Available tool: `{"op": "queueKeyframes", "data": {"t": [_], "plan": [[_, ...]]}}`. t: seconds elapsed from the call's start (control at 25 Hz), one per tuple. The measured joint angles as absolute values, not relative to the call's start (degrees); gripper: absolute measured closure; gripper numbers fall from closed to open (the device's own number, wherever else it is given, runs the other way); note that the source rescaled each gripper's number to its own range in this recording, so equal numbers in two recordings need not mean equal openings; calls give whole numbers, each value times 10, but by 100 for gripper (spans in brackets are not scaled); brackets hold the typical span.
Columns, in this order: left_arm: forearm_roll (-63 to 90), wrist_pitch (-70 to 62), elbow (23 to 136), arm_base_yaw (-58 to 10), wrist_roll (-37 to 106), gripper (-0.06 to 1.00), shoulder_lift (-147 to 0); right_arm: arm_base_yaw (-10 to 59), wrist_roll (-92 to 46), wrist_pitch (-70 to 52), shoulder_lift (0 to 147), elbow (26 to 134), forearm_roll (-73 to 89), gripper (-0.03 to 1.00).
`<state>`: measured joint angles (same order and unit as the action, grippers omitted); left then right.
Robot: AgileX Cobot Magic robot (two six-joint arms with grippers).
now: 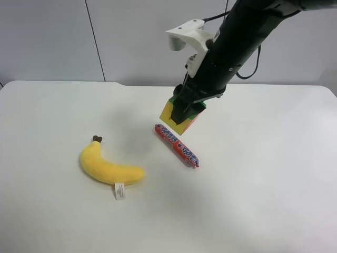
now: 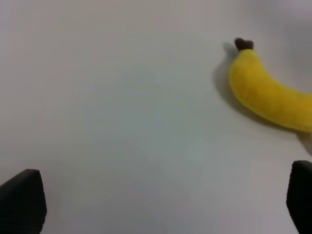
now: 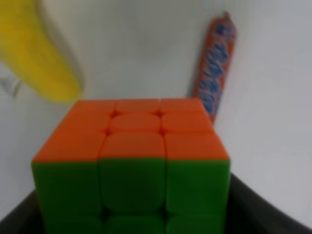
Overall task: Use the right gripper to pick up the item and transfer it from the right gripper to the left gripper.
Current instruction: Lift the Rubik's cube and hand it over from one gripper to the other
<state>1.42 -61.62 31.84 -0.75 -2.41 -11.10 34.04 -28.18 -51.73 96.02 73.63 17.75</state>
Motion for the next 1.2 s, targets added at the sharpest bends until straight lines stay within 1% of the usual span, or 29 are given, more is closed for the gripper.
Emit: {"op": "queueKeyframes", "data": {"t": [0.24,0.32,0.44,0.56,0.76,0.88,1.2], "plan": [[90,-646,392,-8,-20,-6,-266,411,-331,-484,960,736,178,97],[123,-649,424,-8,-15,-4,-319,424,-342,-475,960,736,180,97],[180,-651,464,-13,-4,-3,-383,429,-354,-472,960,736,188,97],[214,-660,493,-39,11,-3,-441,429,-368,-470,960,736,197,97],[221,-670,530,-93,23,-3,-536,429,-406,-463,960,736,233,97],[223,-668,547,-113,25,-3,-586,431,-435,-461,960,736,262,97],[271,-655,584,-119,47,-2,-677,431,-488,-460,960,736,322,97]]}}
